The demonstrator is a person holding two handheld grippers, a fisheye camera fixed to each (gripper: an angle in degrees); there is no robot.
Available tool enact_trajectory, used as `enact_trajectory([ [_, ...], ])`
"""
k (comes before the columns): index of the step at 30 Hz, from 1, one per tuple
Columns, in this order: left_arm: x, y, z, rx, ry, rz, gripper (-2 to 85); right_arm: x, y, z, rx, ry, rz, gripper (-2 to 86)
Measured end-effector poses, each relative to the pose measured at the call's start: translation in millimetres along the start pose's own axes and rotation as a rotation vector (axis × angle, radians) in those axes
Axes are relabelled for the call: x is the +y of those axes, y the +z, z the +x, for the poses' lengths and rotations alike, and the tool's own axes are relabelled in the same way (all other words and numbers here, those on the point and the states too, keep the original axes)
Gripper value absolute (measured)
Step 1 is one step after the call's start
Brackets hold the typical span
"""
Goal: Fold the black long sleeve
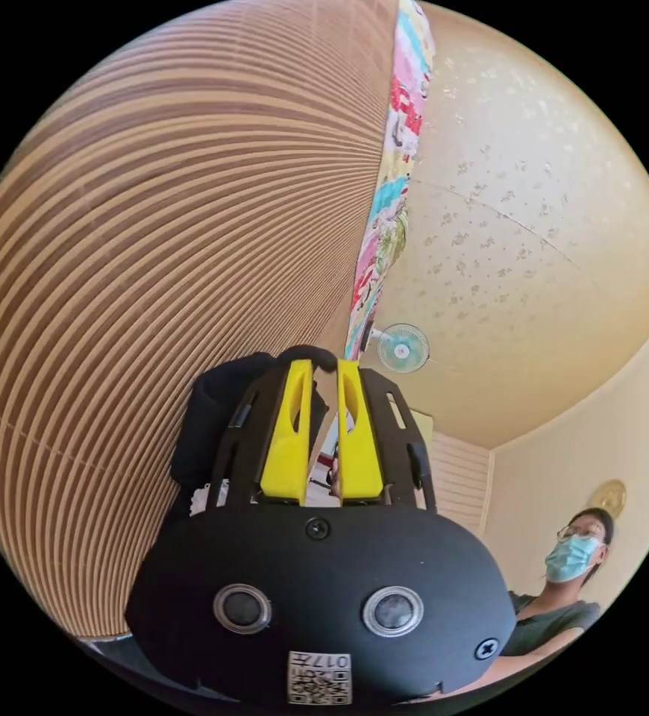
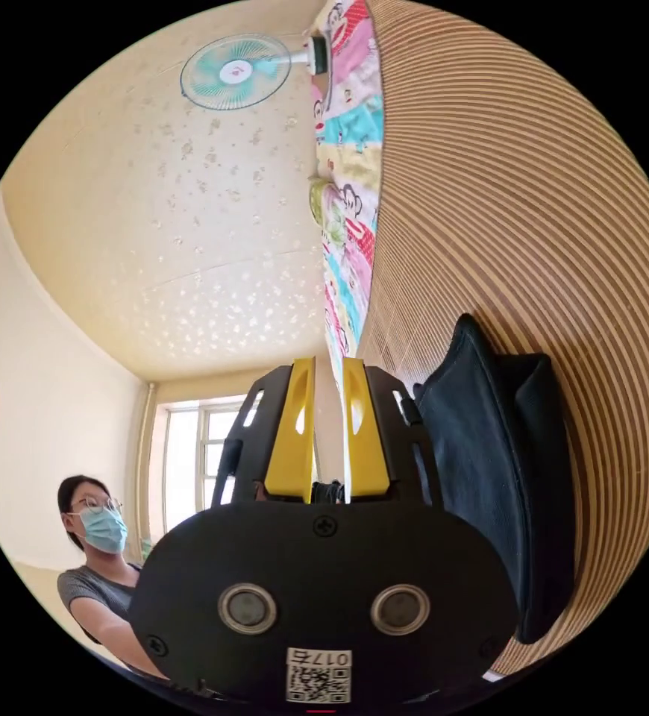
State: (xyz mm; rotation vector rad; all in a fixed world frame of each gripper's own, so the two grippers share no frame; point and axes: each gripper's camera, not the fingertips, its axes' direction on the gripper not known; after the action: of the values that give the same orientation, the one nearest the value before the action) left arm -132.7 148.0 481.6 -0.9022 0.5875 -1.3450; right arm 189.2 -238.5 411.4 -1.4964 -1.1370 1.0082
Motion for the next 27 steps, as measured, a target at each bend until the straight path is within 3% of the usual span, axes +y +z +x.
enact_trajectory([
  [6, 62, -16, 23, -0.351, 0.137, -0.153, 10.9, 71, 87, -64, 0.505, -0.175, -0.521, 5.6],
  [10, 118, 13, -23, -0.494, 0.128, -0.389, 13.4, 126, 153, -66, 0.535, -0.151, -0.706, 7.6],
  [20, 150, 33, -58, -0.376, 0.016, -0.358, 12.5, 187, 338, -91, 0.667, -0.195, -0.957, 11.8],
  [27, 178, 5, -63, -0.391, 0.103, -0.289, 15.4, 184, 400, -108, 0.818, -0.23, -1.035, 13.2],
])
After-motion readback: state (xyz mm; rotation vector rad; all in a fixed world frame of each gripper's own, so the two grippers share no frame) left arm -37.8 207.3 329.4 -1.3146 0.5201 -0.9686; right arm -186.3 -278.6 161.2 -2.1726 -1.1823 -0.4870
